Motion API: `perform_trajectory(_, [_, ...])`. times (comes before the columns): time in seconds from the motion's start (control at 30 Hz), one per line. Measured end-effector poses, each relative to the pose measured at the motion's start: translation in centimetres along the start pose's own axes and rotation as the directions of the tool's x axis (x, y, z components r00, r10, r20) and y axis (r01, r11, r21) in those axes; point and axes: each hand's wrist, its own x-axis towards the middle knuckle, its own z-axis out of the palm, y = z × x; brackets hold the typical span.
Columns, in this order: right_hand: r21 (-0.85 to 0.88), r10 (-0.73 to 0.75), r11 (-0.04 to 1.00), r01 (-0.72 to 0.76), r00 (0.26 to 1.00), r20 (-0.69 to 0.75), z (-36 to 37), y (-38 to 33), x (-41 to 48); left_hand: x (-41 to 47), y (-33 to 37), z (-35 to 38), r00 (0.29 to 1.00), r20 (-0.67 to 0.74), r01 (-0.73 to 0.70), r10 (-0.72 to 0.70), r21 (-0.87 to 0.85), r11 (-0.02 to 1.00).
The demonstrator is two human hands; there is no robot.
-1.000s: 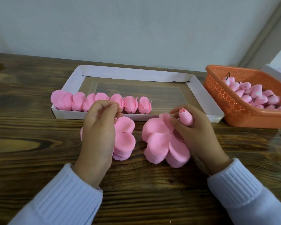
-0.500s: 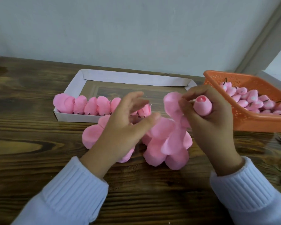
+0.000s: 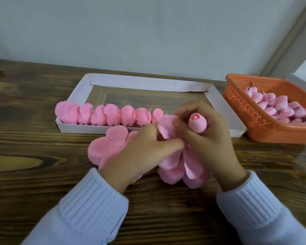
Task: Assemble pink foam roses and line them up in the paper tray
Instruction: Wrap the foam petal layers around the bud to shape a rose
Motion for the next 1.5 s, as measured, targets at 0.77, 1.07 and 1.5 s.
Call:
perform_trajectory(0.77, [0.571,0.682,0.600,-0.560,0.731,0.000,-1.7,1.1,0.5,-0.5,-0.5,0.5,0.931,-0.188,0.209,-0.313,-0.429,0.879])
perform_trajectory(1.07, [0.143,0.119,0.986,-0.086,0.965,-0.236,-0.7,-0.1,-0.1,-0.4,-0.3,0.7,0.892,-0.248,0.238,-0.377,-0.450,0.861])
perform_trajectory(1.5, [0.026,0.118,0.993,-0.116,0.988,-0.100,-0.4,-0.6,-1.1,-0.1,-0.6,0.4,0.901,-0.032,0.270,-0.433,-0.739,0.617])
